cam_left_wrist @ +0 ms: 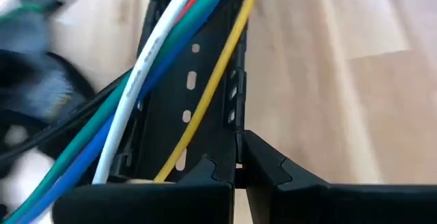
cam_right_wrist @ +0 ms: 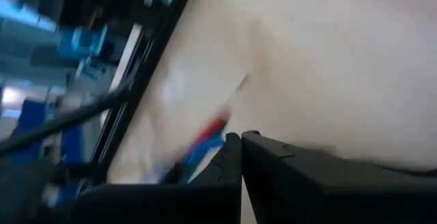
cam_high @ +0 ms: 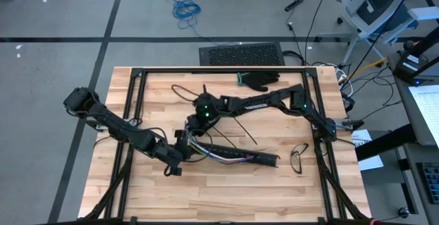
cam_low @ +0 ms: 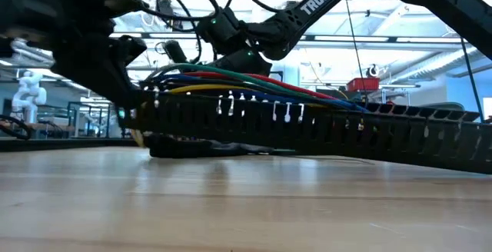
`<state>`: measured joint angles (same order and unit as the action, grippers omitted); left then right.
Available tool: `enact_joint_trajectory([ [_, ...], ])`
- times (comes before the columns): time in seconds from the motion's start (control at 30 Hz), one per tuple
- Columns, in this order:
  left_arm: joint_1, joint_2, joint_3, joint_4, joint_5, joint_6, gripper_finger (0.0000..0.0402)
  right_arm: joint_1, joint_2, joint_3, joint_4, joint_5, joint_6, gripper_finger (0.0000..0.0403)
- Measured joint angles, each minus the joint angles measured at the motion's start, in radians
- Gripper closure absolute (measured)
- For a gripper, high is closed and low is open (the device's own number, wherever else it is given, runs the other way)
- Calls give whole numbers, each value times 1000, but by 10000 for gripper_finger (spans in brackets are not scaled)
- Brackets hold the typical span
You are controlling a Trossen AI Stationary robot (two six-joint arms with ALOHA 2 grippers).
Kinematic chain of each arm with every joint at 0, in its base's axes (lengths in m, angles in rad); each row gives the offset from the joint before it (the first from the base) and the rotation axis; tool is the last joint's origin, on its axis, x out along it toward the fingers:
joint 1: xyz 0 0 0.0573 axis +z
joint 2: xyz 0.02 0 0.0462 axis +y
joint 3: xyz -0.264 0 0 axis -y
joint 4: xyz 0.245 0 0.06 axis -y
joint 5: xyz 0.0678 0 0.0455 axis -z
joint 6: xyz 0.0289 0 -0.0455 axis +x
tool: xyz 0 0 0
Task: Ziptie cables
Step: Put the zip tied cable wires into the black cable duct
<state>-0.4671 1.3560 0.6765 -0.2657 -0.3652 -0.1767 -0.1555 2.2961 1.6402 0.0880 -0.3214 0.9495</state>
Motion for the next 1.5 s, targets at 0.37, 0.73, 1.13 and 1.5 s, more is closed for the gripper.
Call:
enact_joint_trajectory([
  [0.37, 29, -1, 0, -1, -32, 10, 384, 63, 2, -1, 186, -110, 47, 403],
  [0.73, 29, -2, -1, -1, 0, 2, 384, 64, 4, 0, 67, -235, 95, 403],
  [1.13, 29, -1, -2, 25, 51, 25, 384, 52, 2, -1, 57, -29, 97, 403],
  [1.5, 30, -1, -2, 22, 50, 28, 384, 31, -2, -2, 243, -68, 190, 403],
])
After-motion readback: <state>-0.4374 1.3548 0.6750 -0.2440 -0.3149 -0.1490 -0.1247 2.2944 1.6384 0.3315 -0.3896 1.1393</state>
